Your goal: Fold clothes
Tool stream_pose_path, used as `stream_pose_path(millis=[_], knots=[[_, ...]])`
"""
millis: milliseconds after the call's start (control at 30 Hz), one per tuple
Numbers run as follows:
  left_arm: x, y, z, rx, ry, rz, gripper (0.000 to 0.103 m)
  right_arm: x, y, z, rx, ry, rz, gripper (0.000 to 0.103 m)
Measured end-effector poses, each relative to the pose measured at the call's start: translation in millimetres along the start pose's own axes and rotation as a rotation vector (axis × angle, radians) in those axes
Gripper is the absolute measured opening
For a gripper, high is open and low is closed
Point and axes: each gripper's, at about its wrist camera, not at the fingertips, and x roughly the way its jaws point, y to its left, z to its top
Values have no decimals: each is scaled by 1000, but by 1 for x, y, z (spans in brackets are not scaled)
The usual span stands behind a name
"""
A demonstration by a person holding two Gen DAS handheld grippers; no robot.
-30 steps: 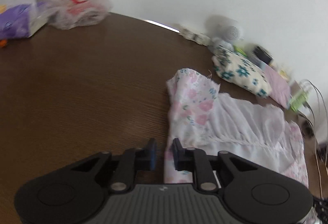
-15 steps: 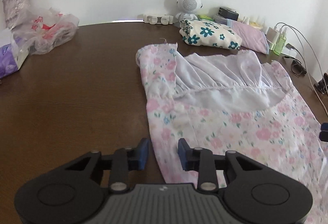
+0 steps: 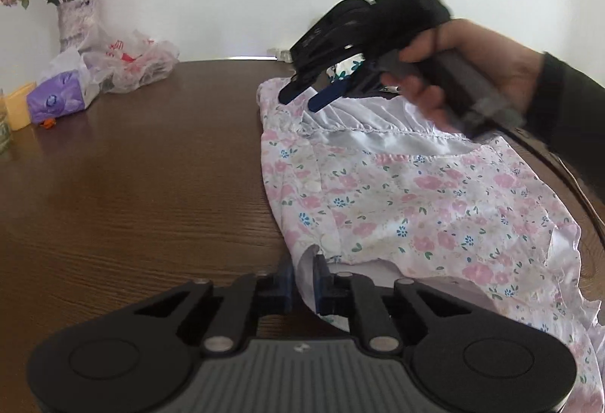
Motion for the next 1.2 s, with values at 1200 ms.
stream_pose_path(millis=[1200], knots=[[-3, -4, -13, 52, -37, 102, 0, 85, -18, 31, -169, 247, 178, 4]])
